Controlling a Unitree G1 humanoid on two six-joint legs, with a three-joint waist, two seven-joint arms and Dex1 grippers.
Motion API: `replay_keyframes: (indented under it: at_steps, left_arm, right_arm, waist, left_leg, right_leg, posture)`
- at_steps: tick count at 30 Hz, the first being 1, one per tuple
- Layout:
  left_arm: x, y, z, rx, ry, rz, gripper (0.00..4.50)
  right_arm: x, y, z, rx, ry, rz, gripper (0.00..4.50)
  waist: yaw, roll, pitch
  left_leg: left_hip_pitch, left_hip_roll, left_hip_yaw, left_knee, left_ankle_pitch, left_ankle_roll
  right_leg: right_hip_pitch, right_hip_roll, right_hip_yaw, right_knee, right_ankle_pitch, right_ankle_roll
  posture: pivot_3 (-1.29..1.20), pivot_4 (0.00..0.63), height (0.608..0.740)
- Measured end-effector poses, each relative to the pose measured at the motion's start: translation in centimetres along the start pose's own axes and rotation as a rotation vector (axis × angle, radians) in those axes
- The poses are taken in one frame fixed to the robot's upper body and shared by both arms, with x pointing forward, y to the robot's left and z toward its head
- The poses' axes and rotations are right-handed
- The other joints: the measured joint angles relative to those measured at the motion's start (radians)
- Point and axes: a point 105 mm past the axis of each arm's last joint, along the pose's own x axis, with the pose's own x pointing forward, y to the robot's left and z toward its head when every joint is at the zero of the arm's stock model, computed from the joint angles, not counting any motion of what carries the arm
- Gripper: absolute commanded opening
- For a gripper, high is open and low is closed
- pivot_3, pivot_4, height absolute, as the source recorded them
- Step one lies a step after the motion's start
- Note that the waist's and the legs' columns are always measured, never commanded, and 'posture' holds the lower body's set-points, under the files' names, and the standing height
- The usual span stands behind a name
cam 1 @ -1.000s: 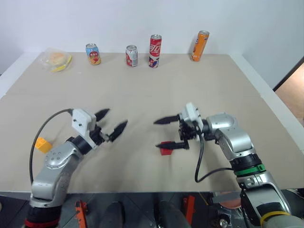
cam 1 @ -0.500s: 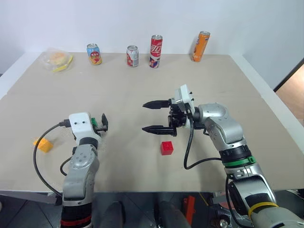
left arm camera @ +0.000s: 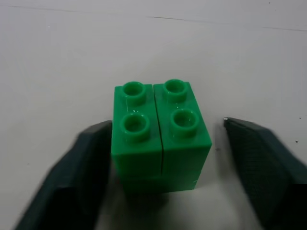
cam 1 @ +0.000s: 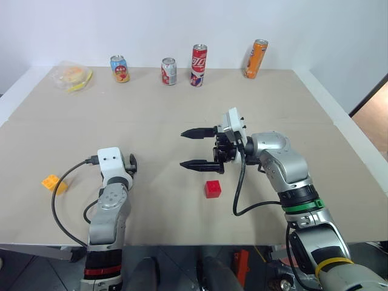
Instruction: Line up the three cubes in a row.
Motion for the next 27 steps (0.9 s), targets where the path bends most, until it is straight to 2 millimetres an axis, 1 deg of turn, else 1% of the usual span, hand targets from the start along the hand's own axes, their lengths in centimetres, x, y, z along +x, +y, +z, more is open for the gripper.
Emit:
replay_keyframes:
  at_steps: [4,7,8,9,10,12,14,15,17,19,21,23,27]
  left_arm:
    - [0.0,0.0,0.0,0.001,-0.001,0.002,1.34]
    - [0.0,-0.2,0.3,0.004,-0.017,-0.026,1.35]
    - [0.0,-0.5,0.6,0.01,-0.032,-0.065,1.35]
    - [0.0,-1.0,1.0,0.021,-0.051,-0.149,1.35]
    - [-0.3,-1.9,1.5,0.038,-0.075,-0.265,1.35]
    - [-2.0,-3.8,2.5,0.094,-0.131,-0.544,1.35]
    - [-4.7,-5.6,3.0,0.149,-0.175,-0.84,1.35]
    - [-6.3,-6.3,2.7,0.182,-0.176,-0.998,1.35]
    - [-7.6,-6.1,1.8,0.26,-0.14,-1.166,1.35]
    - [-7.9,-5.3,0.8,0.328,-0.094,-1.272,1.35]
    - [-7.6,-4.9,0.3,0.36,-0.069,-1.352,1.35]
    - [-7.4,-4.7,0.3,0.407,-0.07,-1.421,1.35]
    - [-6.6,-4.9,-0.2,0.47,-0.05,-1.535,1.35]
  right_arm:
    - [-0.1,-0.4,-0.3,0.025,0.005,-0.028,4.5]
    - [-0.2,-0.5,-0.3,0.035,0.001,-0.044,4.5]
    - [-0.3,-0.6,-0.2,0.043,-0.001,-0.045,4.5]
    - [-0.4,-0.4,-0.2,0.053,0.001,-0.035,4.5]
    - [-0.8,0.0,-0.1,0.056,0.008,-0.014,4.5]
    - [-1.6,0.9,0.0,0.056,0.031,0.021,4.5]
    - [-2.4,1.7,-0.3,0.068,0.059,0.046,4.5]
    - [-2.9,2.1,-0.7,0.075,0.077,0.057,4.5]
    - [-3.4,2.5,-1.2,0.088,0.098,0.067,4.5]
    - [-4.0,2.7,-1.6,0.101,0.119,0.062,4.5]
    - [-4.1,2.7,-1.6,0.097,0.125,0.056,4.5]
    - [-4.1,2.9,-1.6,0.087,0.128,0.054,4.5]
    - [-4.7,3.1,-2.1,0.09,0.144,0.002,4.5]
  waist:
    - [0.0,0.0,0.0]
    - [0.0,0.0,0.0]
    - [0.0,0.0,0.0]
    - [0.0,0.0,0.0]
    - [0.0,0.0,0.0]
    - [0.001,0.0,0.0]
    - [0.0,0.0,0.0]
    - [0.0,0.0,0.0]
    - [-0.001,0.0,0.0]
    - [-0.002,0.001,0.0]
    - [-0.001,0.001,0.0]
    - [-0.001,0.001,0.0]
    - [0.002,0.001,0.0]
  left_leg:
    - [0.0,0.0,0.0,0.0,0.0,0.0]
    - [0.0,0.0,0.0,0.0,0.0,0.0]
    - [0.0,0.0,0.0,0.0,0.0,0.0]
    - [-0.001,0.0,0.0,-0.001,0.0,0.0]
    - [-0.002,0.0,0.0,-0.001,0.0,0.0]
    - [-0.002,0.0,0.0,-0.001,-0.001,-0.002]
    - [-0.002,0.0,0.001,-0.001,-0.003,-0.005]
    - [-0.001,0.0,0.001,-0.001,-0.003,-0.006]
    - [-0.001,0.0,0.001,-0.002,-0.004,-0.005]
    - [-0.001,0.002,0.001,-0.002,-0.004,-0.005]
    - [-0.001,0.002,0.001,-0.002,-0.003,-0.004]
    - [-0.001,0.002,0.001,-0.001,-0.003,-0.004]
    - [-0.002,0.001,0.001,-0.001,-0.003,-0.004]
  right_leg:
    - [0.0,0.0,0.0,0.0,0.0,0.0]
    - [0.0,0.0,0.0,0.0,0.0,0.0]
    - [0.0,0.0,0.0,0.0,0.0,0.0]
    - [-0.001,0.0,0.0,0.0,0.0,-0.001]
    - [-0.002,0.0,-0.001,0.0,0.0,-0.001]
    - [-0.002,-0.001,-0.001,0.0,-0.002,-0.003]
    - [-0.002,-0.002,-0.001,0.0,-0.003,-0.005]
    - [-0.002,-0.002,0.0,0.0,-0.004,-0.006]
    - [-0.003,-0.001,0.0,0.0,-0.006,-0.004]
    - [-0.004,0.0,0.0,0.0,-0.007,-0.005]
    - [-0.004,0.001,-0.001,0.001,-0.008,-0.008]
    - [-0.004,0.0,-0.001,0.0,-0.008,-0.008]
    - [-0.004,0.0,-0.001,0.0,-0.007,-0.006]
  posture:
    - [0.0,0.15,0.74]
    - [0.0,0.15,0.74]
    - [0.0,0.15,0.74]
    - [0.0,0.15,0.74]
    - [0.0,0.15,0.74]
    - [0.0,0.15,0.74]
    - [0.0,0.15,0.74]
    - [0.0,0.15,0.74]
    - [0.0,0.15,0.74]
    - [0.0,0.15,0.74]
    - [0.0,0.15,0.74]
    - [0.0,0.15,0.74]
    - [0.0,0.15,0.74]
